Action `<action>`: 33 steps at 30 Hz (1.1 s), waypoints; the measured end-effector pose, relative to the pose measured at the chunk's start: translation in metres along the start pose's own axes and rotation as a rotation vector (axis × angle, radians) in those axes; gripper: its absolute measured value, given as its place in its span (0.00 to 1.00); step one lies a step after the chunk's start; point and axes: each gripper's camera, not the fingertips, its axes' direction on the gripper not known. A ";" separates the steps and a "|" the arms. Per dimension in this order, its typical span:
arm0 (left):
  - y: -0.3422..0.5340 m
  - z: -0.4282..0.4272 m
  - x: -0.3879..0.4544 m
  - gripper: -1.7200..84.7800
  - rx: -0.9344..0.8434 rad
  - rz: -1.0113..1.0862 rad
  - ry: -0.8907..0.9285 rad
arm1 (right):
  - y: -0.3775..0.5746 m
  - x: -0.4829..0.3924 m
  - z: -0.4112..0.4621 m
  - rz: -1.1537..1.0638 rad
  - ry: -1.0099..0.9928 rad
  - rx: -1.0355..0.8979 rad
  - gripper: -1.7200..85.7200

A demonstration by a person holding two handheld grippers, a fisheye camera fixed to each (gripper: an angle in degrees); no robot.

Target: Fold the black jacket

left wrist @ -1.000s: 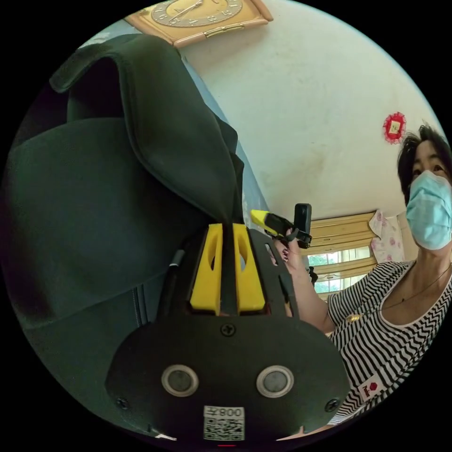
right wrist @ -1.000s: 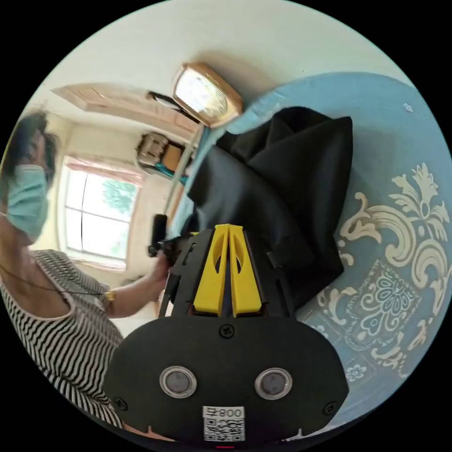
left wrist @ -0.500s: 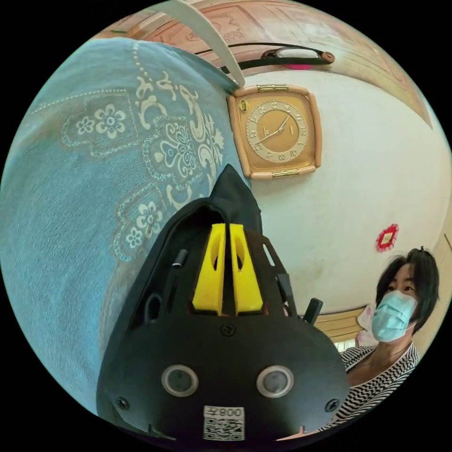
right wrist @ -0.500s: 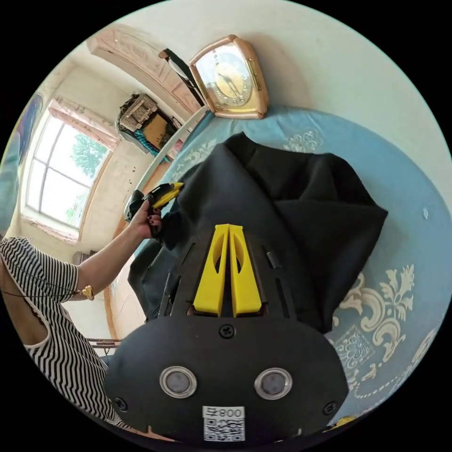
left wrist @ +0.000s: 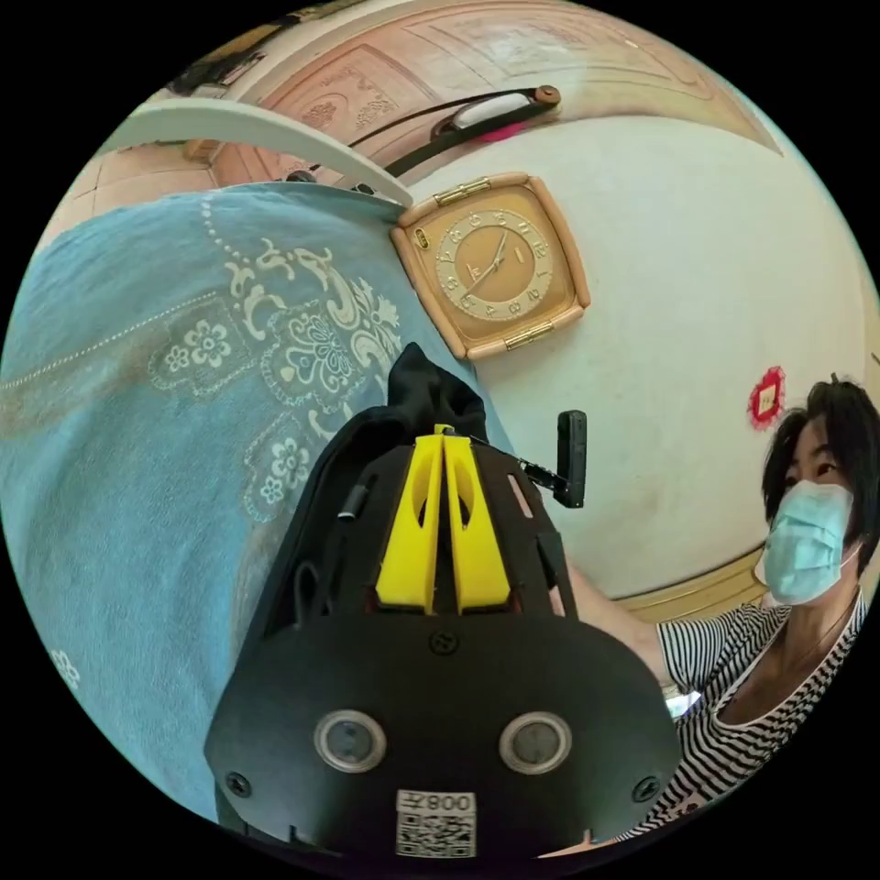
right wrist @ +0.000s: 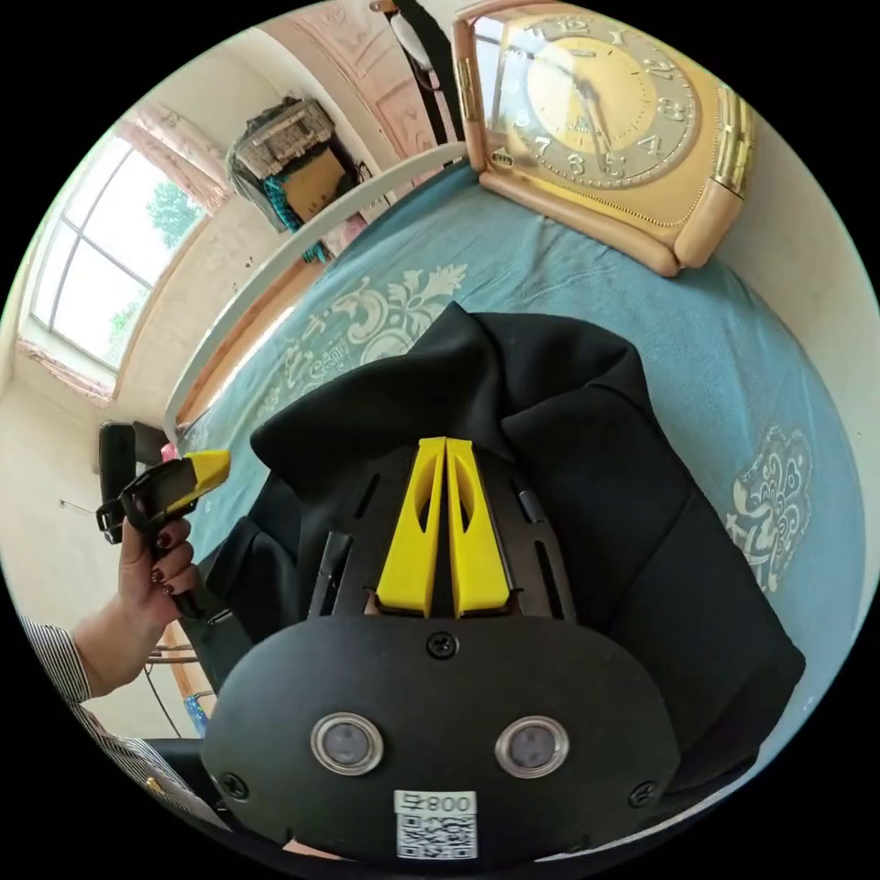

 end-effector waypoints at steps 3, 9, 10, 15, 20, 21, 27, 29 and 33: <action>-0.019 0.035 0.020 0.02 -0.125 0.117 -0.101 | -0.002 0.010 -0.003 0.031 -0.070 -0.006 0.02; -0.029 0.066 0.004 0.02 -0.288 0.127 -0.326 | -0.003 0.002 -0.041 0.027 -0.120 0.089 0.02; -0.025 0.066 0.005 0.02 -0.303 0.142 -0.345 | -0.005 -0.003 -0.052 0.015 -0.116 0.135 0.02; -0.014 0.061 -0.010 0.02 -0.253 0.103 -0.254 | -0.044 -0.005 -0.024 -0.013 -0.096 0.060 0.02; -0.003 0.059 -0.014 0.02 -0.232 0.123 -0.243 | -0.040 0.019 -0.023 0.037 -0.182 0.008 0.02; -0.002 0.059 -0.012 0.02 -0.228 0.126 -0.257 | -0.032 0.018 -0.037 0.026 -0.212 0.041 0.02; 0.030 0.042 0.063 0.02 -0.176 0.380 -0.144 | 0.132 0.007 -0.147 0.018 -0.236 0.131 0.02; 0.046 0.073 0.059 0.02 -0.315 0.420 -0.254 | 0.191 0.015 -0.130 0.123 -0.071 -0.002 0.02; 0.056 0.092 0.026 0.02 -0.409 0.286 -0.208 | 0.234 0.037 -0.118 0.237 -0.183 -0.004 0.02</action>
